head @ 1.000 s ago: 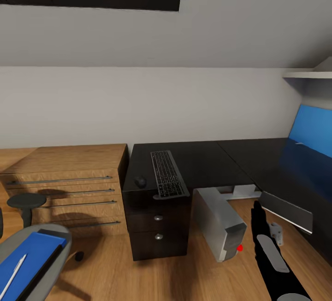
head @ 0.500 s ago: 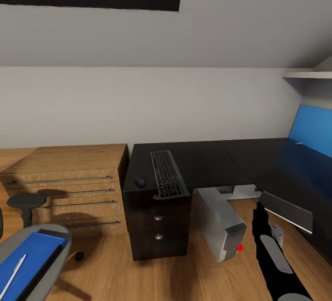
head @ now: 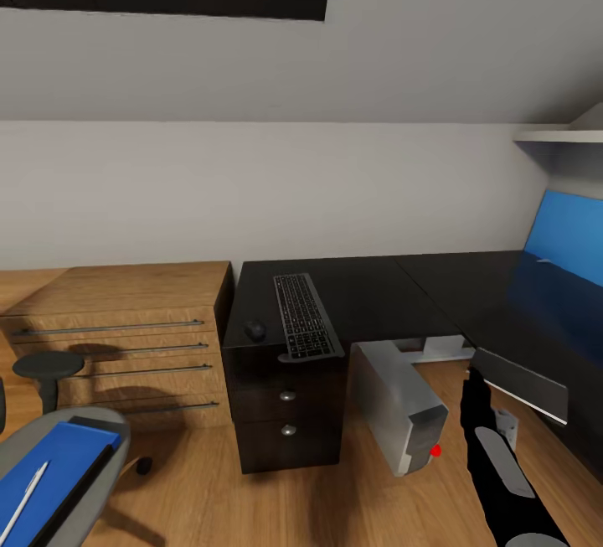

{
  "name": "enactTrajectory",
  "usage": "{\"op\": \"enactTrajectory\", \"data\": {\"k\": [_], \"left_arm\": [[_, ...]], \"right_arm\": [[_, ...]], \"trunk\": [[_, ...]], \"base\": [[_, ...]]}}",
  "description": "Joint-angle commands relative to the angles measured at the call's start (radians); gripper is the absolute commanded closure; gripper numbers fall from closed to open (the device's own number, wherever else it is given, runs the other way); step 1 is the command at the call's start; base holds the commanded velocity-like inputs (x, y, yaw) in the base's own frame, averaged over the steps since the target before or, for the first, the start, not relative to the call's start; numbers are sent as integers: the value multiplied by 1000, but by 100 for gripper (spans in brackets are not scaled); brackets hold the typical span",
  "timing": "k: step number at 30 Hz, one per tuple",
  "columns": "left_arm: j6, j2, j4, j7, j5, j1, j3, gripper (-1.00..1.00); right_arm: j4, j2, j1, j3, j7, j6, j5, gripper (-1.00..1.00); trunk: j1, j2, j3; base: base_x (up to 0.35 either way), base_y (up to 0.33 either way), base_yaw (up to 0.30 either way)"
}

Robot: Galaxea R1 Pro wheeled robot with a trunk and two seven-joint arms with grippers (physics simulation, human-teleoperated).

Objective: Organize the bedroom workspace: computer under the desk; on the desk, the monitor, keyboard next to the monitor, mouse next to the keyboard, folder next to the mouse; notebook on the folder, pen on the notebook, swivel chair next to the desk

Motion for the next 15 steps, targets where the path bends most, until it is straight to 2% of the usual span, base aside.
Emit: {"op": "enactTrajectory", "data": {"k": [1, 11, 14, 15], "left_arm": [[-6, 1, 0, 4, 11, 0, -3, -100], [-6, 1, 0, 3, 11, 0, -3, -100], [-6, 1, 0, 3, 11, 0, -3, -100], [-6, 0, 0, 3, 11, 0, -3, -100]], "right_arm": [[-2, 0, 0, 1, -2, -4, -8, -100], [-2, 1, 0, -4, 1, -7, -8, -100], [-2, 1, 0, -24, 1, -8, -8, -100], [-2, 1, 0, -46, 1, -8, -8, -100]], "trunk": [[0, 0, -1], [0, 0, -1], [0, 0, -1], [0, 0, -1]], "base": [[0, 0, 0], [0, 0, 0], [0, 0, 0], [0, 0, 0]]}}
